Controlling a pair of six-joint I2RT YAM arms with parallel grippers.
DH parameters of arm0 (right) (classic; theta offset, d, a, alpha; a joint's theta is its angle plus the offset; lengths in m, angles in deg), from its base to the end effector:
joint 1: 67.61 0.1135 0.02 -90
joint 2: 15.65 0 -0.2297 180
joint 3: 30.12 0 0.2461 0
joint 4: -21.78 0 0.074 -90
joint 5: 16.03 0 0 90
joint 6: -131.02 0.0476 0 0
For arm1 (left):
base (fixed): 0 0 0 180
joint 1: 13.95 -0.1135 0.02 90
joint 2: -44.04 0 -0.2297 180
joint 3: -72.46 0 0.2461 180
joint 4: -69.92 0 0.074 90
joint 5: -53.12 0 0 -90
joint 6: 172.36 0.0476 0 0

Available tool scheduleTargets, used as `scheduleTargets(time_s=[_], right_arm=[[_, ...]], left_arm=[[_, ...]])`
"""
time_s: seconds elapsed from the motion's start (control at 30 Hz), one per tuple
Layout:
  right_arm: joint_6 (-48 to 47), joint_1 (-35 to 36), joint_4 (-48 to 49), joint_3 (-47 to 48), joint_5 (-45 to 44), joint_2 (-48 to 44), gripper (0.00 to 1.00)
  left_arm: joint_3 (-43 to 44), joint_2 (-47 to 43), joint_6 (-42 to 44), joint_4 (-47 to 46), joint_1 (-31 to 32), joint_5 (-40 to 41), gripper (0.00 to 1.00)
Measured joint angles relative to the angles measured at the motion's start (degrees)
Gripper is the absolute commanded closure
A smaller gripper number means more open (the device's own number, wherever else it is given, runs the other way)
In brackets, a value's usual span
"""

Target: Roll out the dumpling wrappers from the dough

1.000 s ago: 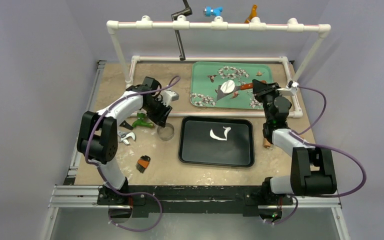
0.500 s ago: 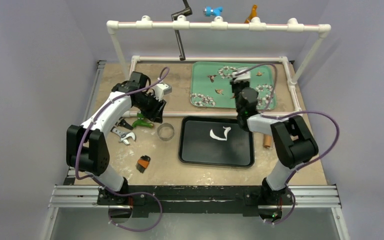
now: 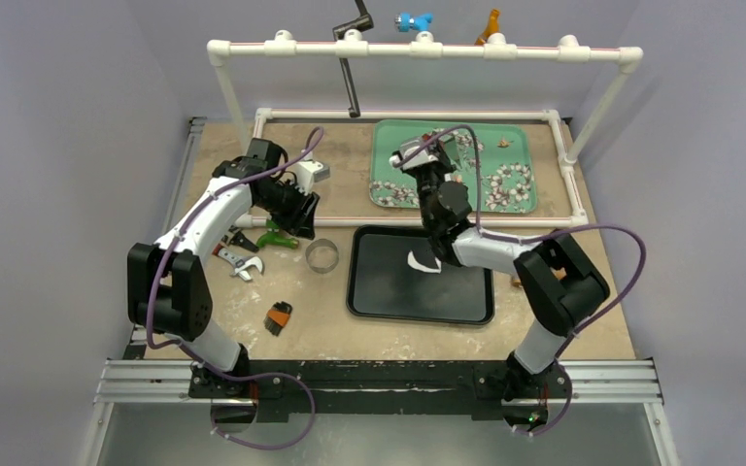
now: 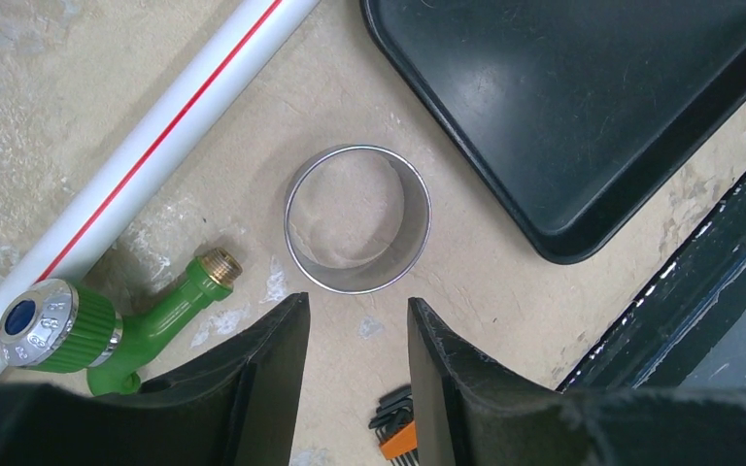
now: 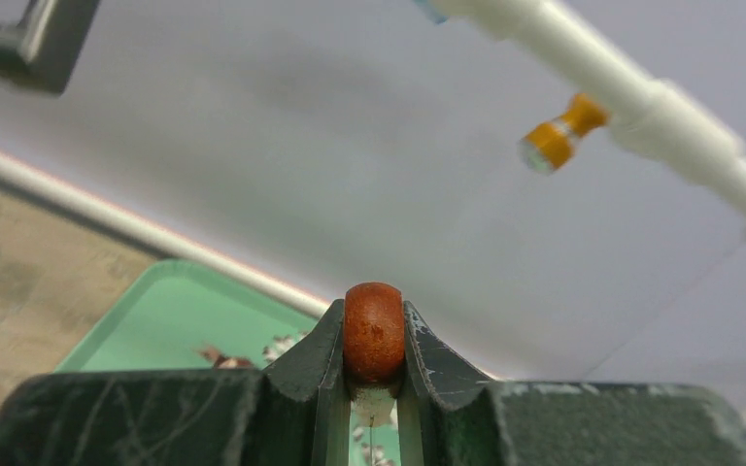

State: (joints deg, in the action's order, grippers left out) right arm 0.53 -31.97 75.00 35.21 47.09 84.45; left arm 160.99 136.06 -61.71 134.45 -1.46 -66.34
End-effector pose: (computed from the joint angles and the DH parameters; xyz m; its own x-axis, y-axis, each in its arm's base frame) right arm 0.3156 0.1998 0.2361 0.3068 -0.4927 -0.8143 0.0368 0.8611 -0.5071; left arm 0.3044 -0.0914 0.2210 -0.7174 0.4734 -0.5111 0.6637 0.6875 -0.2948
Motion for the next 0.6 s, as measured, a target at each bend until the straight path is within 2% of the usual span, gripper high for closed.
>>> scheduleTargets(time_s=[0.3, 0.4, 0.6], right_arm=[[-4.5, 2.3, 1.7, 0.0, -9.4, -8.6, 1.00], [-1.7, 6.8, -5.8, -2.0, -9.3, -13.2, 1.00], [5.3, 19.9, -23.0, -8.7, 0.0, -28.3, 1.00]], left_arm=[[0.2, 0.0, 0.0, 0.1, -0.5, -0.9, 0.57], [0.2, 0.0, 0.0, 0.1, -0.5, -0.8, 0.55], [0.2, -0.6, 0.0, 0.1, -1.1, -0.8, 0.51]])
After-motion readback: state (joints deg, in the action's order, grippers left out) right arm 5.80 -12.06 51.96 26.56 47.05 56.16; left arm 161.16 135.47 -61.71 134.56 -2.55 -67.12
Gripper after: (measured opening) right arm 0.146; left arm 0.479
